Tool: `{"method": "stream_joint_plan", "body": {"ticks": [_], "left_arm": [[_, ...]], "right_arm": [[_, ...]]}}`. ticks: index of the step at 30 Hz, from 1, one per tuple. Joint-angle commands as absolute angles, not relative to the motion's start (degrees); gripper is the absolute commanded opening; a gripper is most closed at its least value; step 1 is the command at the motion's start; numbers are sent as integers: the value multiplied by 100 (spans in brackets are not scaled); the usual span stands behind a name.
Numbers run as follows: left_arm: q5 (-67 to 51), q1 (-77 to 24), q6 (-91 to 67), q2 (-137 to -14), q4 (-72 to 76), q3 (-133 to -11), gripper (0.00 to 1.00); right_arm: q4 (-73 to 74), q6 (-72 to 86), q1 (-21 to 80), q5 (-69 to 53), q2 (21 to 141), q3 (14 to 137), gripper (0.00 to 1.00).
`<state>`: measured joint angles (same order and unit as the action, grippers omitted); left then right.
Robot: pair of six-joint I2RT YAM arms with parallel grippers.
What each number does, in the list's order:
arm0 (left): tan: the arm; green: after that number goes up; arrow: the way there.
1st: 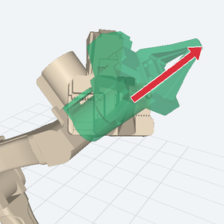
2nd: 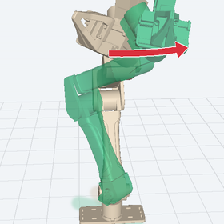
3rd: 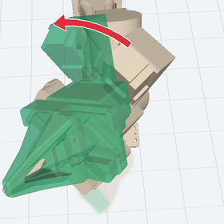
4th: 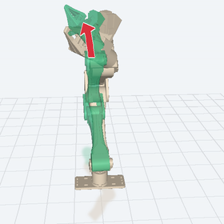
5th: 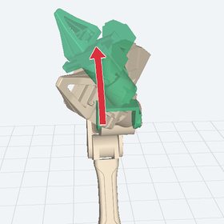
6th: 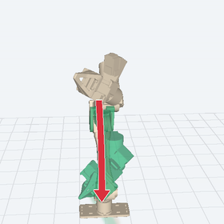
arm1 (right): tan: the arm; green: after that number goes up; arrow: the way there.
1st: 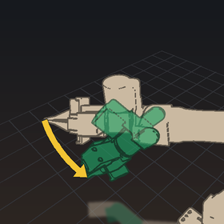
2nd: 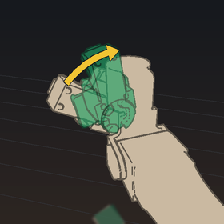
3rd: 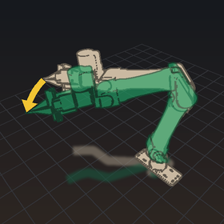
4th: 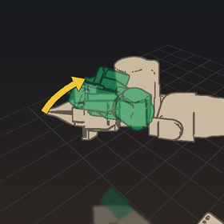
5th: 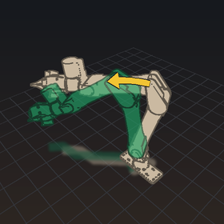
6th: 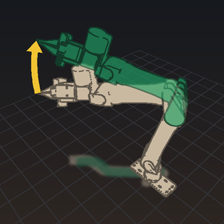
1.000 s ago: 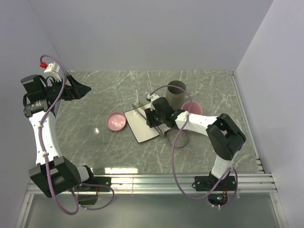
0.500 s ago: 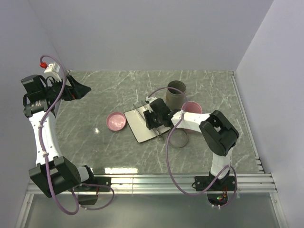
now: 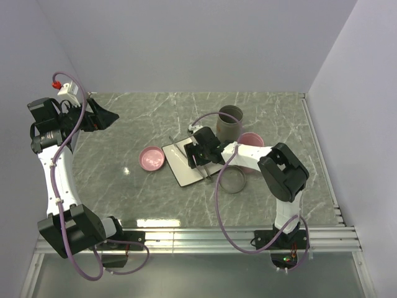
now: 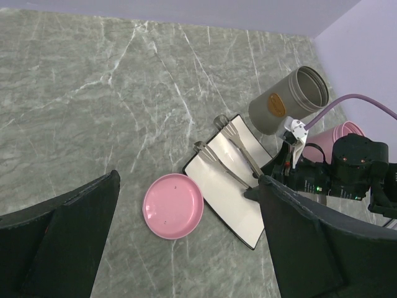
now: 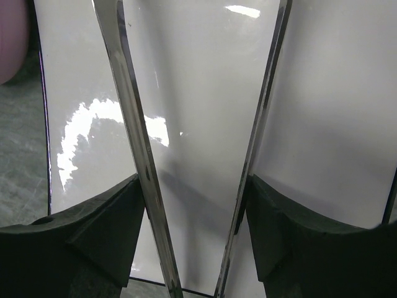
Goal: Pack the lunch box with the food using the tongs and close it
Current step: Place the clamp on the plate.
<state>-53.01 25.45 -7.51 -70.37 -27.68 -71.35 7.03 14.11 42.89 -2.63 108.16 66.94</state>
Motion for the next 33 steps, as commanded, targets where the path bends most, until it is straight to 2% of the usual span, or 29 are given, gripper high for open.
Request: {"method": "stream_joint_plan", "body": {"ticks": [1,3,4,7,8,14,16,33], "left_arm": [[-5309,2540,-642,-7084,-2707,-7330,99],[-5317,2531,-642,-7093,-2707,-7339,99],[-5317,2531,-642,-7084,-2690,-7339,99],[-5326,2531,-668,-7084,-2672,-7339,99],[-5335,2540,-677,-7084,-2672,-7339,99],[-5309,2540,-650,-7040,-2689,-7348,100],[-5309,2540,-642,-7031,-2716,-7356,100],[-5256,2540,-607,-7005,-2830,-7374,100]], "right_arm": [[817,1476,4324,-202,10881,6961,70],[835,1485,4324,-220,10837,6961,71],[844,1485,4324,-228,10820,6961,78],[870,1503,4324,-237,10723,6935,81],[870,1503,4324,-246,10697,6935,89],[905,1529,4324,-185,10556,6961,93],[897,1538,4324,-167,10494,6961,100],[1115,1424,4280,-9,9440,7057,100]]}}
